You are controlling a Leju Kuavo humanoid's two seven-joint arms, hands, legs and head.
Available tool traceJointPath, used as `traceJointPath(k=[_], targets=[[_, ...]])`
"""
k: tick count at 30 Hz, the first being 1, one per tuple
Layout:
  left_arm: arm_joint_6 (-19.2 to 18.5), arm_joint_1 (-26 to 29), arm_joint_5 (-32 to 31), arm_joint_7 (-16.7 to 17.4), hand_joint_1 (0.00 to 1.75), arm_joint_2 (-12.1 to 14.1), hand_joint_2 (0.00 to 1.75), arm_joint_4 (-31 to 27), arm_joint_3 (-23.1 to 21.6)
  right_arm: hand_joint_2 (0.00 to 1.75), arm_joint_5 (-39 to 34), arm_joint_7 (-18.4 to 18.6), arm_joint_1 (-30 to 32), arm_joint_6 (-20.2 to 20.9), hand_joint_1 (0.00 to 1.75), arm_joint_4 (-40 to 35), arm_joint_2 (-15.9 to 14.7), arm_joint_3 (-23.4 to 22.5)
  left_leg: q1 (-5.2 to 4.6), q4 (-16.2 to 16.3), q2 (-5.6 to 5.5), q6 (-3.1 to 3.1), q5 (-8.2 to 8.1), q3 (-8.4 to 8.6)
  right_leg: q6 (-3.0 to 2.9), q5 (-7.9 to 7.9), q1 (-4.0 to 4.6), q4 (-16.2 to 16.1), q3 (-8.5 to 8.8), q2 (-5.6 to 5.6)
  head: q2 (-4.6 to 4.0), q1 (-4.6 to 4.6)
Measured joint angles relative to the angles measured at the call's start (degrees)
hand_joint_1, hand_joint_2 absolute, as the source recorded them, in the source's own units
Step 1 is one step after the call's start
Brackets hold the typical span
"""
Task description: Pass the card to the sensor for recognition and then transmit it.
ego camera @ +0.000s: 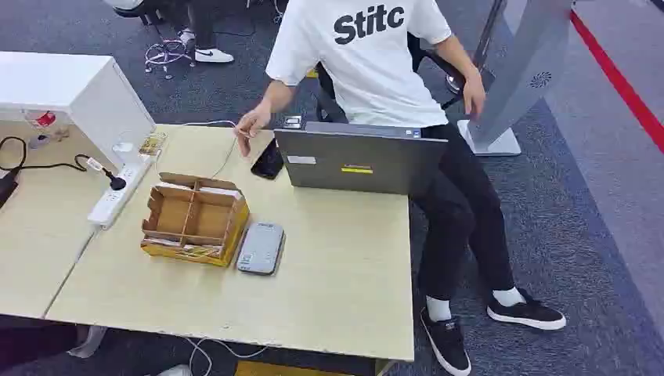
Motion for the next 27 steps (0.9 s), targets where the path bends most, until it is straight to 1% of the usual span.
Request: traceJointPath(k=[5,10,17,18,19,20,21,24,27], targets=[[-1.53,-1.19,2.08,-3.69,0.00,-1.01,1.75,0.00,8.68,1.75,-2.62,1.49,-1.11,-1.01,0.00,1.46,0.00,3.45,0.01,0.00,0.00,0.00,0.00,0.00,0.00,0.00,0.01,0.00,0.00,0.00,0.00,0.00],[-4.21,-2.29,4.78,-7.40,0.00,-2.16,1.75,0.00,17.55,1.75,-5.41,3.43,-2.14,-1.92,0.00,2.90,0.00,6.94,0.01,0.00,0.00,0.00,0.00,0.00,0.00,0.00,0.01,0.00,0.00,0.00,0.00,0.00],[-4.30,-2.32,4.87,-7.51,0.00,-2.19,1.75,0.00,17.80,1.75,-5.48,3.58,-2.19,-1.97,0.00,2.95,0.00,7.05,0.01,0.00,0.00,0.00,0.00,0.00,0.00,0.00,0.01,0.00,0.00,0.00,0.00,0.00],[-5.20,-2.58,5.55,-8.63,0.00,-2.51,1.75,0.00,19.78,1.75,-6.12,4.09,-2.46,-2.05,0.00,3.28,0.02,7.89,0.01,0.00,0.00,0.00,0.00,0.00,0.00,0.00,0.01,0.00,0.00,0.00,0.00,0.00],[-5.59,-2.71,5.85,-9.26,0.00,-2.64,1.75,0.00,20.75,1.75,-6.46,4.22,-2.54,-2.16,0.00,3.45,0.02,8.30,0.01,0.00,0.00,0.00,0.00,0.00,0.00,0.00,0.01,0.00,0.00,0.00,0.00,0.00],[-7.41,-3.36,7.02,-11.76,0.00,-3.26,1.75,0.00,24.61,1.75,-7.61,5.12,-3.03,-2.89,0.00,4.04,0.13,9.99,0.01,0.00,0.00,0.00,0.00,0.00,0.00,0.00,0.01,0.00,0.00,0.00,0.00,0.00],[-10.67,-3.41,8.63,-14.51,0.00,-5.13,1.75,-5.25,30.20,1.75,-9.75,5.90,-3.53,-4.02,0.00,5.09,0.48,12.28,0.01,0.00,-0.01,0.00,0.00,-0.01,0.00,0.00,0.01,0.00,0.01,0.00,0.00,0.04],[-10.12,-2.26,10.66,-15.19,0.00,-5.88,1.75,-9.82,30.29,1.75,-10.79,5.90,-3.66,-4.39,0.00,5.57,0.61,13.07,0.01,0.00,-0.01,0.00,0.00,-0.03,0.00,0.00,0.01,0.00,0.02,0.00,0.00,0.04],[-8.17,-0.31,12.63,-16.26,0.00,-6.95,1.75,-15.07,30.04,1.75,-11.63,5.90,-3.84,-4.98,0.00,6.01,0.87,13.86,0.02,0.00,0.00,0.00,0.00,-0.01,0.00,0.00,0.02,0.00,0.00,-0.01,0.00,0.00]])
